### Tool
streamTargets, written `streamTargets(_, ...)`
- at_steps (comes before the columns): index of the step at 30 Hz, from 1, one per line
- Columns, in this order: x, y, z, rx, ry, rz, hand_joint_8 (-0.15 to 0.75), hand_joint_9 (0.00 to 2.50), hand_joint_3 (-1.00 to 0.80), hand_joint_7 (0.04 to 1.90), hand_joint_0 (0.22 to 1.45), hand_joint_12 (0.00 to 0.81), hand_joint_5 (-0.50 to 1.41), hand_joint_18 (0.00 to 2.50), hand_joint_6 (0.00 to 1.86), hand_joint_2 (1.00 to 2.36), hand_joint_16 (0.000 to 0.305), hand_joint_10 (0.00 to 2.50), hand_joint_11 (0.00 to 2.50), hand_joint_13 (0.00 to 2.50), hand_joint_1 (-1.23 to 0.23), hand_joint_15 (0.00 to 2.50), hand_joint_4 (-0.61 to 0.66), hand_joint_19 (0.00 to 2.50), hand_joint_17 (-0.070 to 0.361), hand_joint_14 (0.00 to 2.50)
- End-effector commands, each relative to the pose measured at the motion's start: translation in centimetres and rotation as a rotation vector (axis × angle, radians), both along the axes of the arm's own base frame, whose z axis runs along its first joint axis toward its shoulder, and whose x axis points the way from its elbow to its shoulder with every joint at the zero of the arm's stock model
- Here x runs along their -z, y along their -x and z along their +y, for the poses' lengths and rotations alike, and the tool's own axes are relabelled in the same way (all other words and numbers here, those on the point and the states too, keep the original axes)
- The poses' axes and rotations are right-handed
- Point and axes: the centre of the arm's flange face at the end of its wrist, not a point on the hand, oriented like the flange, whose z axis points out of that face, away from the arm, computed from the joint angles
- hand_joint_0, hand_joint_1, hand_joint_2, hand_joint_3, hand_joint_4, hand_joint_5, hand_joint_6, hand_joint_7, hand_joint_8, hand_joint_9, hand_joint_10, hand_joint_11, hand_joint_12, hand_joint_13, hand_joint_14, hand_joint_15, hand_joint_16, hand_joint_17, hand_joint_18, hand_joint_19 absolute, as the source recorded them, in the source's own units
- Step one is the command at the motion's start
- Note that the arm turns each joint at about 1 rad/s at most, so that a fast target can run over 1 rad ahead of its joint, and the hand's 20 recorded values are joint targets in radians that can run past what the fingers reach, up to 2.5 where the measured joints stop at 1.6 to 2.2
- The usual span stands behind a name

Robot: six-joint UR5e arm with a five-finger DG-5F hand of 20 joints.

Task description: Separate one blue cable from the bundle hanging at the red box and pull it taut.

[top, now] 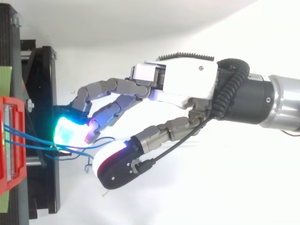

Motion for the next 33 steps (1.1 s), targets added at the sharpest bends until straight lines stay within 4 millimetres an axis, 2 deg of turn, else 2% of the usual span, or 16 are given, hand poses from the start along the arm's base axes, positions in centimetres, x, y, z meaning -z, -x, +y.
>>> streamTargets(1,-0.1,0.0,0.3,-0.007,0.001,-0.001,0.275,0.76,-0.39,1.03,0.63,0.257,-0.13,0.62,0.5,1.01,0.025,0.01,0.35,0.69,-0.71,0.26,0.26,0.38,0.057,0.01)
streamTargets(11,0.1,-0.2,0.9,-0.016,0.0,-0.007,0.277,0.77,-0.46,0.99,0.6,0.26,-0.14,0.63,0.5,1.0,0.026,0.01,0.36,0.71,-0.71,0.26,0.25,0.39,0.058,0.01)
streamTargets(12,1.6,-0.6,0.8,-0.015,-0.001,0.0,0.278,0.77,-0.46,0.99,0.6,0.26,-0.14,0.63,0.5,1.0,0.026,0.01,0.36,0.71,-0.71,0.27,0.25,0.39,0.058,0.01)
streamTargets(13,1.6,-0.9,0.7,-0.015,-0.003,-0.006,0.278,0.77,-0.46,0.99,0.6,0.26,-0.14,0.63,0.5,1.0,0.026,0.01,0.35,0.71,-0.71,0.27,0.25,0.39,0.058,0.01)
streamTargets(14,3.1,-1.4,0.6,-0.021,-0.015,-0.003,0.278,0.77,-0.46,0.99,0.6,0.26,-0.14,0.63,0.5,1.0,0.026,0.01,0.36,0.71,-0.71,0.27,0.25,0.39,0.058,0.01)
streamTargets(15,3.1,-1.7,0.7,-0.026,-0.022,-0.005,0.279,0.77,-0.46,0.99,0.6,0.261,-0.14,0.63,0.5,1.0,0.026,0.01,0.36,0.71,-0.71,0.28,0.25,0.39,0.058,0.01)
streamTargets(33,1.7,-2.2,0.1,-0.056,-0.077,0.001,0.28,0.78,-0.44,0.99,0.6,0.267,-0.14,0.64,0.5,1.0,0.026,0.01,0.36,0.73,-0.69,0.29,0.25,0.4,0.06,0.01)
